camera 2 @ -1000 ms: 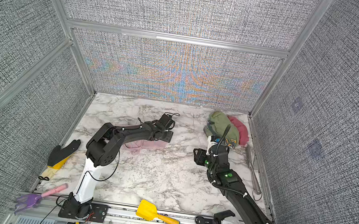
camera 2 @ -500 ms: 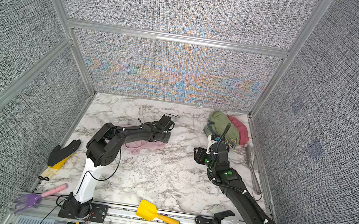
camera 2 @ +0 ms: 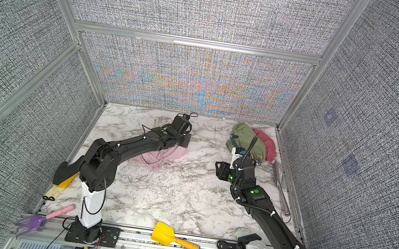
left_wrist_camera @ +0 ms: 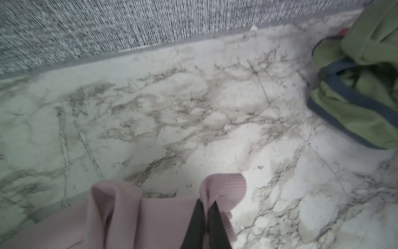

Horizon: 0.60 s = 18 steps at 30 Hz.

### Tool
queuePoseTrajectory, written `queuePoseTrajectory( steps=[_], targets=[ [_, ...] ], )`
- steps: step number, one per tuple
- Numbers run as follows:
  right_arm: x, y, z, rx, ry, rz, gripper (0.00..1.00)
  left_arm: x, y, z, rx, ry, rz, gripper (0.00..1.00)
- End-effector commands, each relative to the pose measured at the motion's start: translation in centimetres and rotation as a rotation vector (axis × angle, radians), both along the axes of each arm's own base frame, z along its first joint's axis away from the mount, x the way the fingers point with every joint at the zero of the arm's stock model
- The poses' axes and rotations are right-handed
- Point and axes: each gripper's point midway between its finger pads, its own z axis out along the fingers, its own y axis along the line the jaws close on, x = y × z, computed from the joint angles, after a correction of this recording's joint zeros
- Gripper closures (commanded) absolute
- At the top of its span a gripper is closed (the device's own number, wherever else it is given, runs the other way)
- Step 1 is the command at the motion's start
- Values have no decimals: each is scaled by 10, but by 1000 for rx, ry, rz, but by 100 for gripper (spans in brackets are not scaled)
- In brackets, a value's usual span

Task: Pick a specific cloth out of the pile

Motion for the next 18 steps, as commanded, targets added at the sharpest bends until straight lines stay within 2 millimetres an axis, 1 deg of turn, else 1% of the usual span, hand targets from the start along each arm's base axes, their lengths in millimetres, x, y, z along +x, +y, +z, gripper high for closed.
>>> queuePoseTrajectory(
  steps=[1, 3, 4, 7, 9, 10, 12, 15, 18],
  targets=[
    [4, 4, 9, 26, -13, 7, 45, 6, 5, 45, -24, -113, 17, 100],
    [6, 6, 11, 32, -18, 13, 45, 7, 17, 67, -31, -159, 48, 100],
    [6, 7, 12, 34, -18, 16, 45, 6, 24, 75, -35, -172, 62, 100],
    [9, 11, 15, 43, -20, 28, 45, 5, 57, 94, -72, -199, 120, 100],
    [10, 12, 16, 51, -21, 32, 45, 2, 84, 101, -104, -205, 163, 100],
    [11, 13, 16, 53, -20, 35, 45, -1, 96, 101, -112, -208, 186, 100],
    [12, 16, 17, 59, -17, 41, 45, -8, 125, 96, -104, -229, 230, 100],
    [14, 17, 18, 62, -18, 49, 45, -20, 164, 85, -107, -234, 311, 100],
    [16, 19, 19, 63, -16, 52, 45, -34, 202, 58, -108, -183, 392, 100]
  ],
)
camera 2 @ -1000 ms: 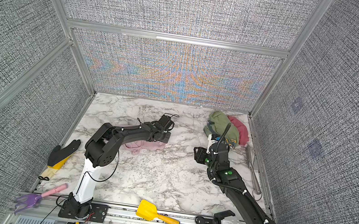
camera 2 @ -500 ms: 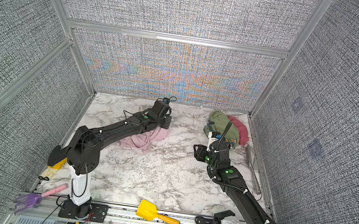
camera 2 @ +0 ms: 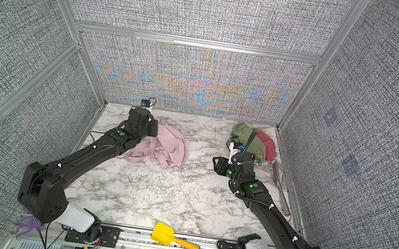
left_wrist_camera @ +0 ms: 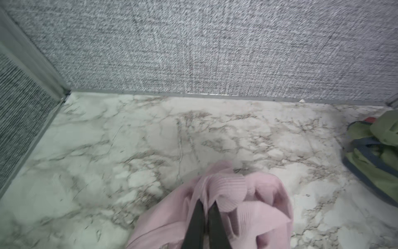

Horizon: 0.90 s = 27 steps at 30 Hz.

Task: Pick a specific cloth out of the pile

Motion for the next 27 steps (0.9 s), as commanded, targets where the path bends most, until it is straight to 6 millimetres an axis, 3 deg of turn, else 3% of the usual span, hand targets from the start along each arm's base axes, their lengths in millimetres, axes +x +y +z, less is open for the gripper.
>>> queuePoseTrajectory(
  steps=[1, 8, 14, 19, 21, 22, 23, 25, 27],
  targets=[
    [4, 5, 9, 26, -19, 10, 45, -9, 33, -15, -37, 10, 95, 100],
    [7, 10, 6, 36, -4, 29, 45, -31, 86, -84, -89, 156, 224, 100],
    [6, 12, 2, 41, 8, 37, 45, -31, 99, -128, -97, 241, 280, 100],
    [2, 9, 4, 30, -1, 32, 45, -27, 98, -149, -122, 285, 296, 100],
    [0, 7, 4, 28, -2, 26, 45, -28, 99, -151, -132, 296, 305, 86],
    [-1, 6, 6, 27, -5, 25, 45, -29, 99, -150, -135, 297, 309, 69],
    [-2, 5, 6, 22, -5, 25, 45, -30, 101, -148, -133, 293, 315, 61],
    [-4, 3, 7, 11, -10, 24, 45, -33, 105, -138, -126, 284, 335, 53],
    [-4, 1, 8, 4, -19, 15, 45, -36, 105, -123, -125, 291, 331, 51]
  ],
)
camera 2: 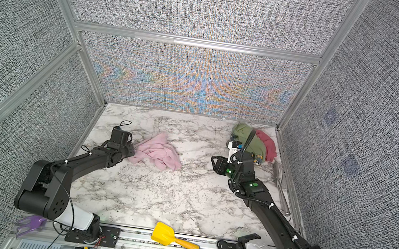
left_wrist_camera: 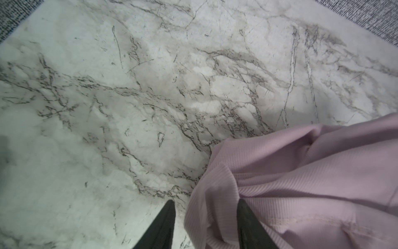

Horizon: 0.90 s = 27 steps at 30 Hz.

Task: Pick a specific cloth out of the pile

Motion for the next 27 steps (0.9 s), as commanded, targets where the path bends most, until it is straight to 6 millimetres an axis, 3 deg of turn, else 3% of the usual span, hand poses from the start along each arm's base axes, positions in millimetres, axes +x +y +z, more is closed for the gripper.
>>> queuePoseTrajectory(
  steps=[1, 3, 6, 10, 16, 19, 22, 27],
  targets=[
    [0, -5, 0, -17, -10, -19, 45, -2, 1, 24, 15, -5, -12, 51],
    [0, -5, 2, -15, -16, -19, 45, -2, -6, 46, 23, -29, -54, 50],
    [1, -3, 2, -11, -19, -12, 45, -2, -40, 78, 85, -112, -172, 48],
    [2, -2, -3, 6, -7, -18, 45, -7, -120, 97, 117, -193, -405, 48],
    [-6, -4, -11, 21, 13, -28, 45, -27, -240, 71, 80, -186, -747, 48],
    [-11, -9, -12, 28, 7, -48, 45, -34, -279, 41, 43, -108, -843, 49],
    [-17, -12, -12, 24, 1, -53, 45, -35, -296, 11, 58, -44, -871, 50],
    [-21, -15, -8, 11, -2, -52, 45, -25, -286, -27, 129, 90, -764, 48]
  ],
)
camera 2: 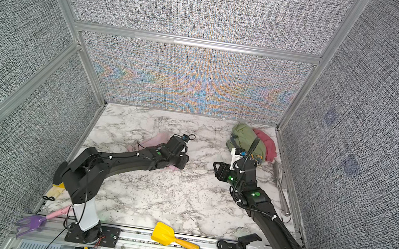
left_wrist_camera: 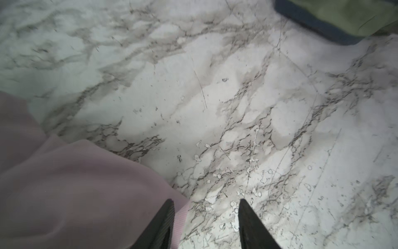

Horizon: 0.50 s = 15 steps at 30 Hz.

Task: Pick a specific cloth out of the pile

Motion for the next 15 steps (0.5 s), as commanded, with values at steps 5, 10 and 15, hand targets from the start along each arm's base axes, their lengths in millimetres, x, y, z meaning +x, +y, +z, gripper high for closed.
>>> queuePoseTrajectory(
  steps=[5, 10, 15],
  targets=[
    [-1, -4, 2, -15, -10, -18, 45, 7, 17, -32, 123, 51, 93, 46],
    [-1, -3, 1, -10, -6, -15, 45, 8, 30, -49, 199, 58, 128, 41],
    [-1, -3, -2, -4, 2, -18, 45, 4, 37, -62, 232, 79, 145, 41]
  ],
)
